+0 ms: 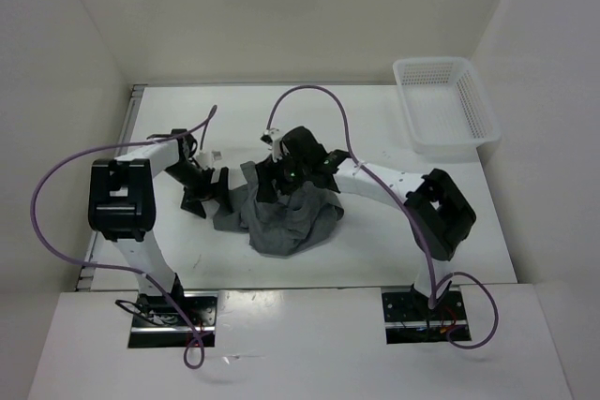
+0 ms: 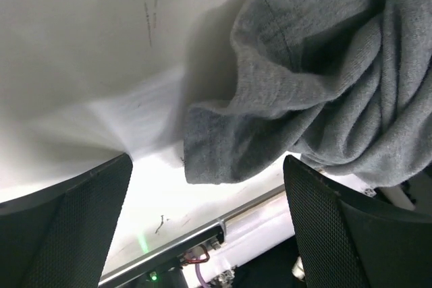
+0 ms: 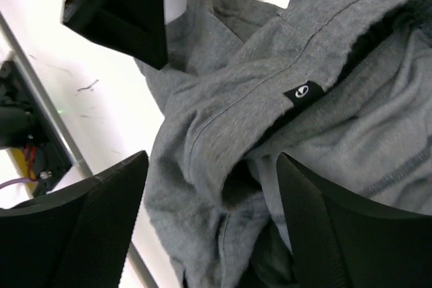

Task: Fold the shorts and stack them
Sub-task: Move the shorts to the center of the board, then flatten the shorts out

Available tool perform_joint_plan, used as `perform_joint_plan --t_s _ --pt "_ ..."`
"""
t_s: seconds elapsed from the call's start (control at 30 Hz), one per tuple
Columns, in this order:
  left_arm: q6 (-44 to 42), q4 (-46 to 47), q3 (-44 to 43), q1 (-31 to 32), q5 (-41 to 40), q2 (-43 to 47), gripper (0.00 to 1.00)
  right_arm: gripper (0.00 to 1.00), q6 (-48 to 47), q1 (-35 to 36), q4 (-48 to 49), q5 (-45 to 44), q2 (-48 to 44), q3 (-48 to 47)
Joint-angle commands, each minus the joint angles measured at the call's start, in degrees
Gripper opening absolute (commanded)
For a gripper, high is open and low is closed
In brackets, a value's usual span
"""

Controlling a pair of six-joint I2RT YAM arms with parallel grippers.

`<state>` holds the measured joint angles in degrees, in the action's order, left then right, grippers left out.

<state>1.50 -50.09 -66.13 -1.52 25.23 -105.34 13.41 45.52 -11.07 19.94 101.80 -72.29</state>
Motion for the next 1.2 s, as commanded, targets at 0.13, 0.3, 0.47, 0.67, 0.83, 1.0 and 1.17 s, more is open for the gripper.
perform_joint_plan --t_s 0.13,0.3,0.47,0.67,0.83,1.0,1.17 --pt "-1.5 -2.82 -0.58 0.46 2.98 -4.79 0.94 0.7 -0.67 2.11 4.39 -1.22 4.55 -0.48" --pt "-1.5 -3.35 -0.58 1.52 3.51 -6.36 0.66 0.45 -1.19 2.12 3.86 -2.36 4.55 0.74" --pt "-1.5 -4.58 -1.2 3.18 4.2 -8.57 0.24 0.11 -2.94 2.12 2.72 -4.29 2.62 0.75" --pt "-1.5 -7.03 -9.43 0.48 4.21 -4.63 0.0 0.0 -10.76 -2.87 -7.19 -8.52 -0.54 -10.39" --pt "-1.5 -7.57 -33.76 -6.74 2.11 -0.49 0.0 0.0 -15.95 -20.44 -14.58 -12.12 2.43 -31.18" --pt "-1.5 -7.04 -47.15 -7.45 0.34 5.05 0.0 0.0 -16.49 -28.28 -18.9 -10.89 4.29 -48.28" --pt "-1.5 -7.4 -47.97 -7.45 -3.78 10.23 0.0 0.0 -19.38 -28.82 -22.93 -3.35 -2.64 -43.91"
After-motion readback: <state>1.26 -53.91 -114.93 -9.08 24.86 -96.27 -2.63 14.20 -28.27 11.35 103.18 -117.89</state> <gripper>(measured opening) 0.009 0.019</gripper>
